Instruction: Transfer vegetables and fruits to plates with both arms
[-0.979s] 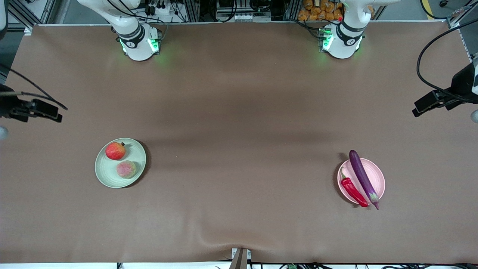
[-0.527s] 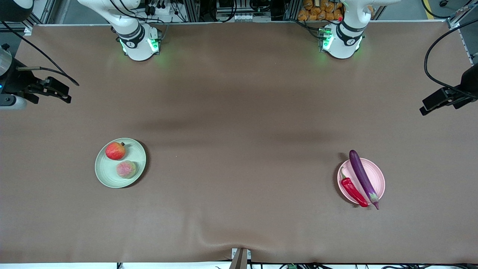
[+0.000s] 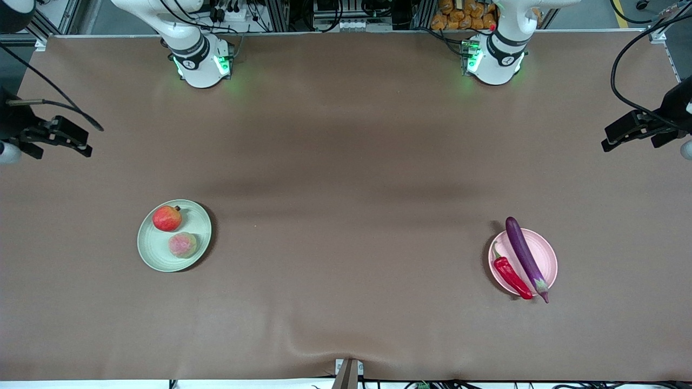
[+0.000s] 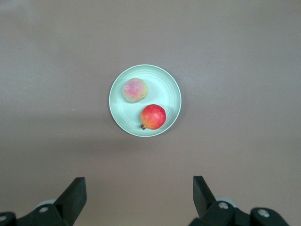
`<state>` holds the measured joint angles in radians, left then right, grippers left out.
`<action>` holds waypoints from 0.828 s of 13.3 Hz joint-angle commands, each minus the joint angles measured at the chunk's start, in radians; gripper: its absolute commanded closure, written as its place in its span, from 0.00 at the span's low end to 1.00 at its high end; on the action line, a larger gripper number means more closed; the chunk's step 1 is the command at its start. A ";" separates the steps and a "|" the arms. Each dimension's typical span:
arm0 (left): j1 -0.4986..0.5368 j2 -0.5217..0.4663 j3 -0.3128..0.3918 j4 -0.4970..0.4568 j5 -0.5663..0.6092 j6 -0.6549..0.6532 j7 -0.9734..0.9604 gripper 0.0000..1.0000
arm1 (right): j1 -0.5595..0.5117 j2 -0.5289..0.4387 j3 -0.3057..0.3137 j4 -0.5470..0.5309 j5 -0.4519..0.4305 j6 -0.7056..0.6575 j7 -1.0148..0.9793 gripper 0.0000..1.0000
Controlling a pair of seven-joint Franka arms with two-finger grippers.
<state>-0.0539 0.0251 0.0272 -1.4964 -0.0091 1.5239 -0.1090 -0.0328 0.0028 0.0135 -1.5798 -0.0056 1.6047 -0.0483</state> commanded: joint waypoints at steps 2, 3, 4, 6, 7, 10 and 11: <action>-0.004 -0.040 -0.016 -0.021 -0.020 -0.044 0.035 0.00 | 0.027 0.023 -0.021 0.038 -0.016 -0.026 -0.007 0.00; -0.004 -0.040 -0.023 -0.024 -0.020 -0.045 0.032 0.00 | 0.025 0.023 -0.021 0.040 -0.016 -0.025 -0.008 0.00; -0.006 -0.039 -0.029 -0.027 -0.019 -0.045 0.026 0.00 | 0.025 0.023 -0.021 0.038 -0.016 -0.025 -0.008 0.00; -0.004 -0.042 -0.047 -0.053 -0.008 -0.034 0.019 0.00 | 0.030 0.023 -0.018 0.038 -0.016 -0.026 -0.005 0.00; -0.003 -0.043 -0.049 -0.057 -0.008 -0.028 0.017 0.00 | 0.031 0.023 -0.018 0.038 -0.016 -0.026 -0.002 0.00; 0.002 -0.080 -0.049 -0.088 -0.006 -0.022 0.015 0.00 | 0.031 0.025 -0.018 0.038 -0.017 -0.026 0.002 0.00; 0.002 -0.106 -0.049 -0.122 -0.006 -0.004 0.015 0.00 | 0.030 0.025 -0.018 0.037 -0.017 -0.026 0.004 0.00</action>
<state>-0.0585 -0.0035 -0.0184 -1.5382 -0.0108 1.4890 -0.0925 -0.0141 0.0154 0.0044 -1.5661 -0.0056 1.5944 -0.0493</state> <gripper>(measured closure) 0.000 0.000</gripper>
